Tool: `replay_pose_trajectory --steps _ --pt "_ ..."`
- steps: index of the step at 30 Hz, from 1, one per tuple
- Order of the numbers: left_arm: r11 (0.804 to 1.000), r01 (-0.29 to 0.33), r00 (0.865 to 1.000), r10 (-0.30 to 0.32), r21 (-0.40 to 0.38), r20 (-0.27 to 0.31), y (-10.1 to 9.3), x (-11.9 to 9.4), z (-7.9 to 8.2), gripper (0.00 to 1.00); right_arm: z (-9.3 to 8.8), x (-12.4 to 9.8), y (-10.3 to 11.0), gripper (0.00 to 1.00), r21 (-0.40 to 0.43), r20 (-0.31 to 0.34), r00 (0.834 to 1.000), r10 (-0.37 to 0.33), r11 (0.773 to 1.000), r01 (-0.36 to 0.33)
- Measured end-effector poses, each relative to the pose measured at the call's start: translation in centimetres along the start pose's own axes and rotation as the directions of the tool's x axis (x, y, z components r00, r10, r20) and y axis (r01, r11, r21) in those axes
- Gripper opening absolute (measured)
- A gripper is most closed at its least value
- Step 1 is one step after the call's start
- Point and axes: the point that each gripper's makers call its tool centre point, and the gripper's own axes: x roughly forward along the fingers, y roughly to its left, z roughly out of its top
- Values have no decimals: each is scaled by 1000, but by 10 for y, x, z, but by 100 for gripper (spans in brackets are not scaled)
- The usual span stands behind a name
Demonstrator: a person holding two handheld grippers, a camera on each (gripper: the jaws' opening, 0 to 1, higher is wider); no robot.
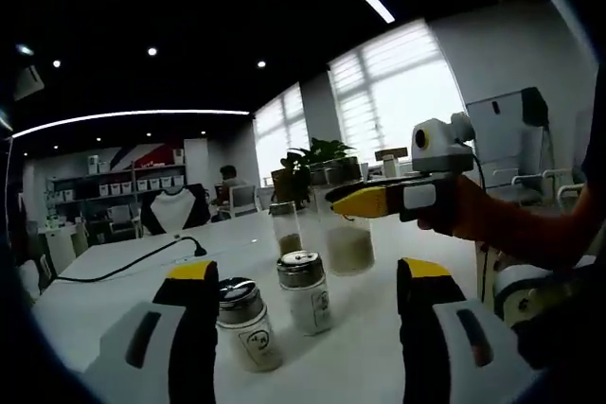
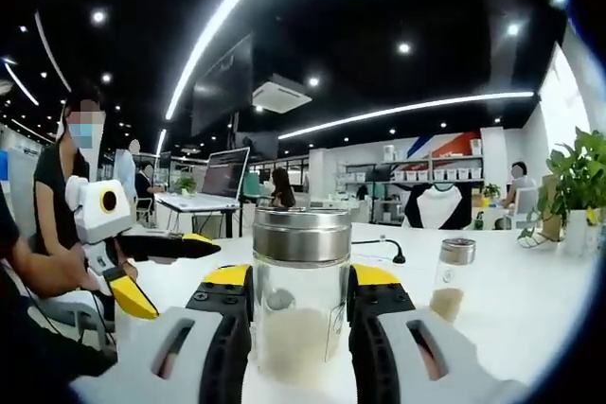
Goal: Rotate the seasoning bottle until the label or dispensing opening points toward the visible target arrow and the bottle remains upright within the marked orientation range
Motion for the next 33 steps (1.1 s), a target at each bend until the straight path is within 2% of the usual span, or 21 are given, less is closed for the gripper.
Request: replay_pose_trajectory --steps 8,18,23,33 --pt "1000 19 1000 -19 8 1 -5 1 -1 80 2 2 31 36 32 0 997 81 996 -81" --pt "998 67 998 -67 9 11 -20 6 -4 68 -4 11 65 36 42 -1 985 172 984 -172" --pt "997 71 997 -71 37 1 -23 7 -8 63 -4 14 77 36 63 6 979 201 978 -201" --pt "996 86 996 -87 28 6 -26 8 -8 52 -6 20 92 36 65 6 973 229 971 -229"
